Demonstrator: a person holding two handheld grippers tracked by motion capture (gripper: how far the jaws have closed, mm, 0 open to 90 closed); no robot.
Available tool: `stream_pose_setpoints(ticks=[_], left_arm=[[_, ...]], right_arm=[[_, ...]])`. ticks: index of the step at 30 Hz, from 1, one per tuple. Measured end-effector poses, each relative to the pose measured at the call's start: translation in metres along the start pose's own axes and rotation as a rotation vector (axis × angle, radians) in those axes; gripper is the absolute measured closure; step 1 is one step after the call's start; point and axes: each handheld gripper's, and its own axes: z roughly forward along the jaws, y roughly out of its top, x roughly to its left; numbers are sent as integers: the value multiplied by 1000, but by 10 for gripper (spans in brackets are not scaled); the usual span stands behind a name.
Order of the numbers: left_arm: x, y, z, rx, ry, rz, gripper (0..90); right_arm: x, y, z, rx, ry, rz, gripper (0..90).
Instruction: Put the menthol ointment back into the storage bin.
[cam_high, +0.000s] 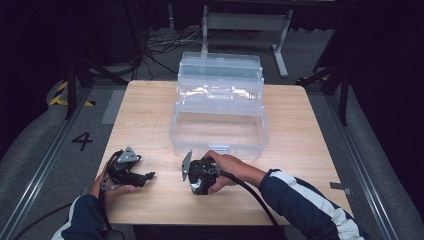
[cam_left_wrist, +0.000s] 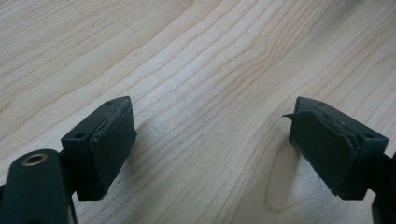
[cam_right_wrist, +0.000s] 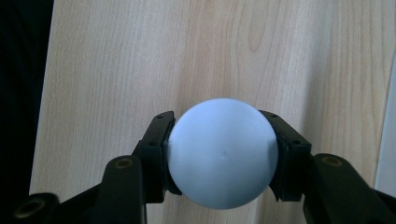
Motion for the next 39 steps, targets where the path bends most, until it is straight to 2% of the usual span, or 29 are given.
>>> stream_pose_setpoints(ticks=[9, 10, 16, 17, 18, 19, 26, 30, 39], left_arm=[[0, 0, 0, 0, 0, 0, 148], [0, 0, 0, 0, 0, 0, 148], [0, 0, 0, 0, 0, 0, 148], [0, 0, 0, 0, 1, 1, 148], [0, 0, 0, 0, 1, 1, 148], [0, 0, 0, 0, 1, 1, 148], [0, 0, 0, 0, 0, 0, 148], [0, 0, 0, 0, 0, -1, 148], [0, 0, 0, 1, 0, 1, 147]], right_arm=[[-2, -13, -3, -20, -7, 7, 503], [-2, -15, -4, -15, 1, 25, 503], [-3, -23, -8, -22, -13, 11, 504], [-1, -24, -10, -15, -6, 33, 504], [-1, -26, -12, -19, -12, 19, 504], [0, -27, -13, -21, -11, 35, 503], [0, -41, -23, -23, -21, 39, 504], [0, -50, -30, -36, -22, 52, 504], [0, -70, -42, -27, -38, 77, 504]])
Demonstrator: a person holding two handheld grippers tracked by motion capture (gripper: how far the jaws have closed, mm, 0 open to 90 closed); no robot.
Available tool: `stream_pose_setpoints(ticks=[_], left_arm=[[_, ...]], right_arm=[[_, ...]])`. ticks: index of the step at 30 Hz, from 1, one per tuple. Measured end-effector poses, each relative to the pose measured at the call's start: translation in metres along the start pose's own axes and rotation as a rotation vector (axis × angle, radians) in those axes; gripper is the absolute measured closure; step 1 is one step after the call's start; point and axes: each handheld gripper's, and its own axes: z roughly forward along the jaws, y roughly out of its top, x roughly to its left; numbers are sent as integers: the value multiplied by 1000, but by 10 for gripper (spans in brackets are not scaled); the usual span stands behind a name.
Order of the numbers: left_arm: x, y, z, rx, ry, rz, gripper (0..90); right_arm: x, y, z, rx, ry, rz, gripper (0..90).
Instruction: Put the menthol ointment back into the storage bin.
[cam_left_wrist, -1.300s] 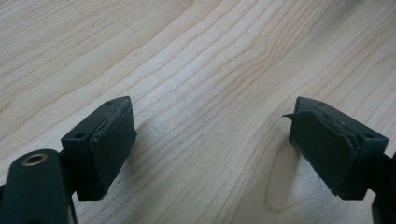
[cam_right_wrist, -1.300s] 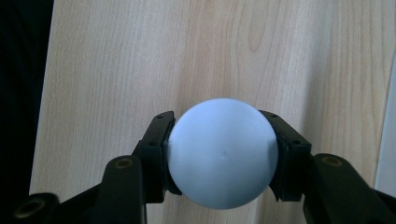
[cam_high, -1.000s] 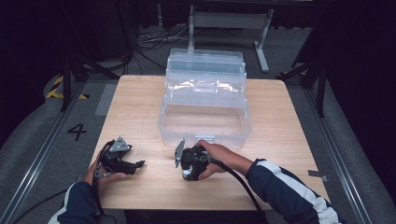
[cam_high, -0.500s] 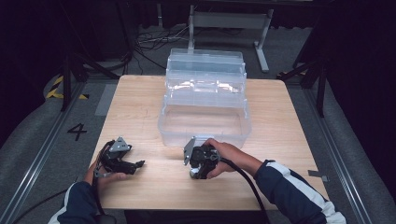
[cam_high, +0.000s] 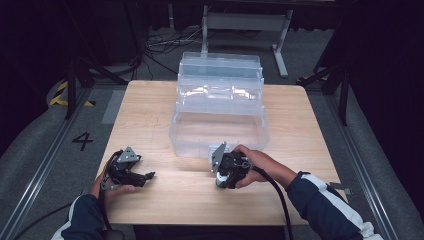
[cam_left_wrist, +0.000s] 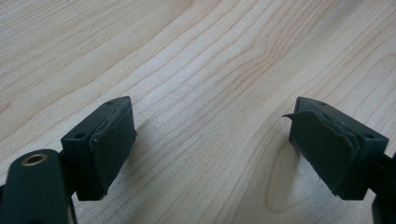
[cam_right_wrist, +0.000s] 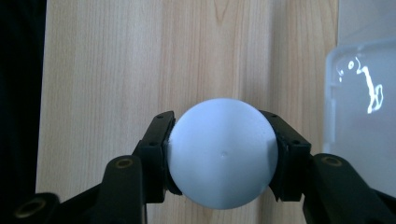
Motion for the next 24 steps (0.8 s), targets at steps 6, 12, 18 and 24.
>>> stream_pose_setpoints(ticks=[6, 12, 18, 24], left_arm=[[0, 0, 0, -1, 1, -1, 147], [0, 0, 0, 0, 1, -1, 147], [0, 0, 0, 0, 1, -1, 147], [0, 0, 0, 0, 0, -1, 148]], right_arm=[[0, -9, -6, 0, -9, 20, 504], [0, -13, -12, 5, -11, 14, 504], [1, -20, -20, 12, -25, 24, 504], [0, -25, -36, 7, -52, 32, 504]])
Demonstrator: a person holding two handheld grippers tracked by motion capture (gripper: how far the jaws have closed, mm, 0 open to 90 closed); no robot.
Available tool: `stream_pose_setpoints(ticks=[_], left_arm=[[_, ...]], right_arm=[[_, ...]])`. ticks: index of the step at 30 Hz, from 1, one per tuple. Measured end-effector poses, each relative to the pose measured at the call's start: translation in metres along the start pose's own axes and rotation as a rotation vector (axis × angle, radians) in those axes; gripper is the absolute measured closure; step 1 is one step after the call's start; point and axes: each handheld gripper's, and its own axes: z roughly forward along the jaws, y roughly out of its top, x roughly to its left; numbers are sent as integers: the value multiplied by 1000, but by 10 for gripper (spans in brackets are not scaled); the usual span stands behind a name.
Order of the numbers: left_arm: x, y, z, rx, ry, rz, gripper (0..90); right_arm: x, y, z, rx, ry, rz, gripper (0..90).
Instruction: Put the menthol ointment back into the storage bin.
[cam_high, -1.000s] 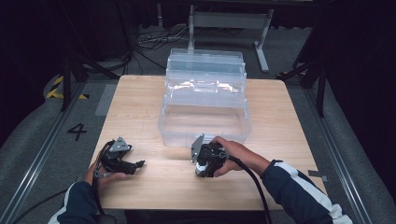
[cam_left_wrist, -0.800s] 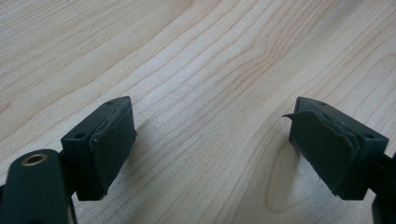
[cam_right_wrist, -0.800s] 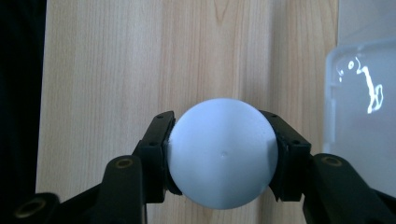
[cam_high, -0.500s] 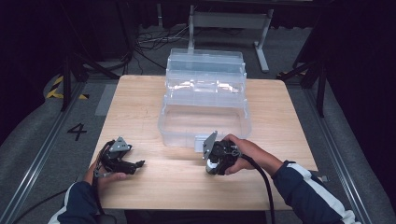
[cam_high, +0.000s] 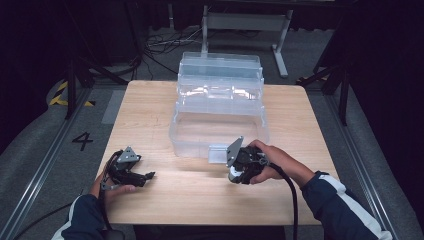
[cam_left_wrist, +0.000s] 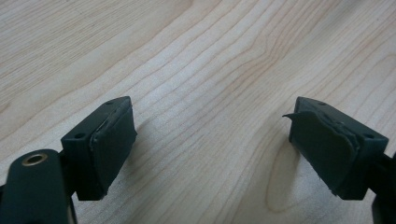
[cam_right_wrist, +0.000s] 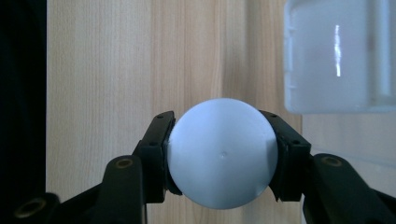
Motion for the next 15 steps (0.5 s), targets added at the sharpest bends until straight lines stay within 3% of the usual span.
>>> stream_pose_setpoints(ticks=[8, 15], left_arm=[[0, 0, 0, 0, 1, -1, 148], [0, 0, 0, 0, 2, -2, 148]], right_arm=[[0, -8, -23, -5, -7, 10, 504], [-5, -18, -41, -6, -48, 43, 504]])
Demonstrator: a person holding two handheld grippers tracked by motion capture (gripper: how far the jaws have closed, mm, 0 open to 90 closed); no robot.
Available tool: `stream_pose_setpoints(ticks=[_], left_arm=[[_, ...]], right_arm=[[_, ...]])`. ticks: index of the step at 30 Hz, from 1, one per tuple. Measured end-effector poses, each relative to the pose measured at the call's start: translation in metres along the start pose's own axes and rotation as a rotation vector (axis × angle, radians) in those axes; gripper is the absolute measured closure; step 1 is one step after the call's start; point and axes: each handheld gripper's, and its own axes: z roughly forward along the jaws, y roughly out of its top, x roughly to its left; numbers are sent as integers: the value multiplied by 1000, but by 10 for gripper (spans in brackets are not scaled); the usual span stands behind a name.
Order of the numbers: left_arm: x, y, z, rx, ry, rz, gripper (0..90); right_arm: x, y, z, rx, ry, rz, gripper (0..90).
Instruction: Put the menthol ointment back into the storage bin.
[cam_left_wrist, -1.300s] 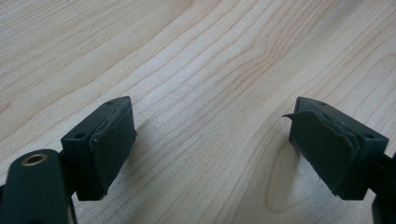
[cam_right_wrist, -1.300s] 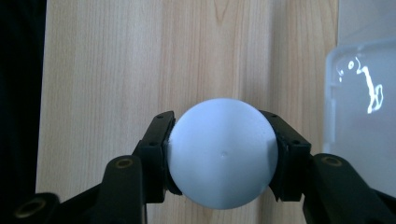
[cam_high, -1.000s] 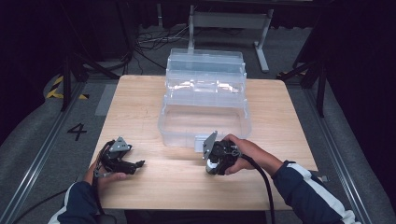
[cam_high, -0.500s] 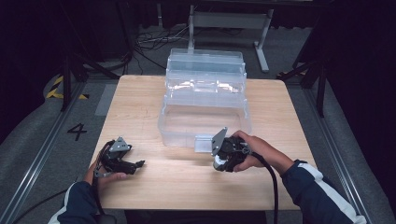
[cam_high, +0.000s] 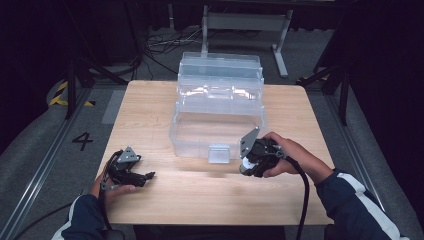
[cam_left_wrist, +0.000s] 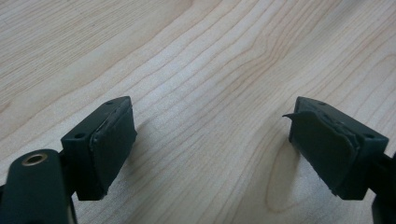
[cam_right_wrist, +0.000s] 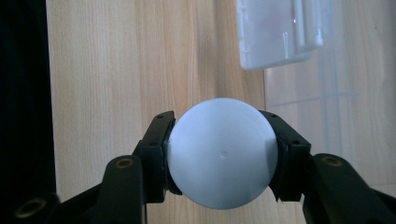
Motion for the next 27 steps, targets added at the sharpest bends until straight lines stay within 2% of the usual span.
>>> stream_pose_setpoints(ticks=[4, 10, 16, 21, 27], left_arm=[[0, 0, 0, 0, 0, 0, 148], [0, 0, 0, 0, 0, 0, 147], [0, 0, 0, 0, 0, 0, 147], [0, 0, 0, 1, -5, -5, 147], [0, 0, 0, 1, -6, -5, 147]], right_arm=[[-1, -1, -9, -7, -17, 10, 504], [-4, 0, -17, -7, -16, -16, 504], [-7, -1, -24, -14, -29, 3, 504], [-14, -1, -31, -16, -36, 11, 504], [-23, 0, -45, -11, -66, 13, 504]])
